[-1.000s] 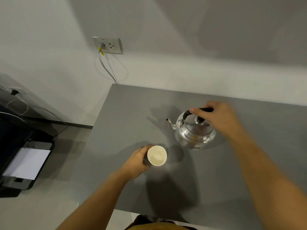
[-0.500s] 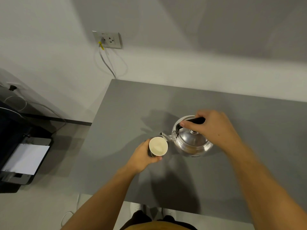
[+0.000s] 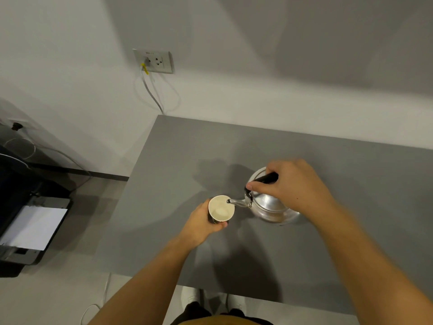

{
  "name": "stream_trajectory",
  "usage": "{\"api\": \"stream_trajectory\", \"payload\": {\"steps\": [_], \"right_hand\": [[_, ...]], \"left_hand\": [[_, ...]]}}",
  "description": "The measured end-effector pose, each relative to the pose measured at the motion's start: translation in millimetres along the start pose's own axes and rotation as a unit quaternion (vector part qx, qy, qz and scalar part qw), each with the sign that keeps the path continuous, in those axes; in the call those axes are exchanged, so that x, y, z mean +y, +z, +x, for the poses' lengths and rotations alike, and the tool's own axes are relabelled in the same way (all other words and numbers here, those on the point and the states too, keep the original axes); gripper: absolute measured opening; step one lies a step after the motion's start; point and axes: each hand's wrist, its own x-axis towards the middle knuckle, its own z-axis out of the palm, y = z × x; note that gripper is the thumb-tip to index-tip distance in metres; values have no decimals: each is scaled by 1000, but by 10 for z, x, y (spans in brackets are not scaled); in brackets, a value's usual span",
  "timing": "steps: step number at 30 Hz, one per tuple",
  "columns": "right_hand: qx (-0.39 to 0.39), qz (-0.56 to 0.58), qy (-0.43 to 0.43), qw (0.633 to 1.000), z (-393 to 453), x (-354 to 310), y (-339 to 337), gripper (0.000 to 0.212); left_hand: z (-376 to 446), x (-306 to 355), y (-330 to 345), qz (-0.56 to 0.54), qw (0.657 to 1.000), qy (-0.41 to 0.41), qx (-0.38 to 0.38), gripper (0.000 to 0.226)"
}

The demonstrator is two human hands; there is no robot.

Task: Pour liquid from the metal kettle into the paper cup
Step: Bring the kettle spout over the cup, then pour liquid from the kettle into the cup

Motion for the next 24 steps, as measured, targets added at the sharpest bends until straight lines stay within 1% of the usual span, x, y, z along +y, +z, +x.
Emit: {"api": "stream_trajectory", "payload": {"steps": [4, 8, 13, 18, 24], "right_hand": [[-5, -30, -15, 999, 4, -34, 26, 56], [7, -61, -45, 997, 19, -62, 64, 59], [-6, -84, -19, 996, 56, -101, 134, 53], [23, -131, -65, 989, 76, -177, 174, 53], [19, -155, -74, 985, 61, -268, 186, 51]], "left_hand": [[-7, -2, 7, -2, 1000, -4, 2, 72], [-21, 23, 6, 5, 1000, -8, 5, 70], [-36, 58, 10, 10, 1000, -6, 8, 69], [-40, 69, 23, 10, 1000, -6, 16, 70], [-54, 88, 26, 10, 1000, -6, 19, 70]]}}
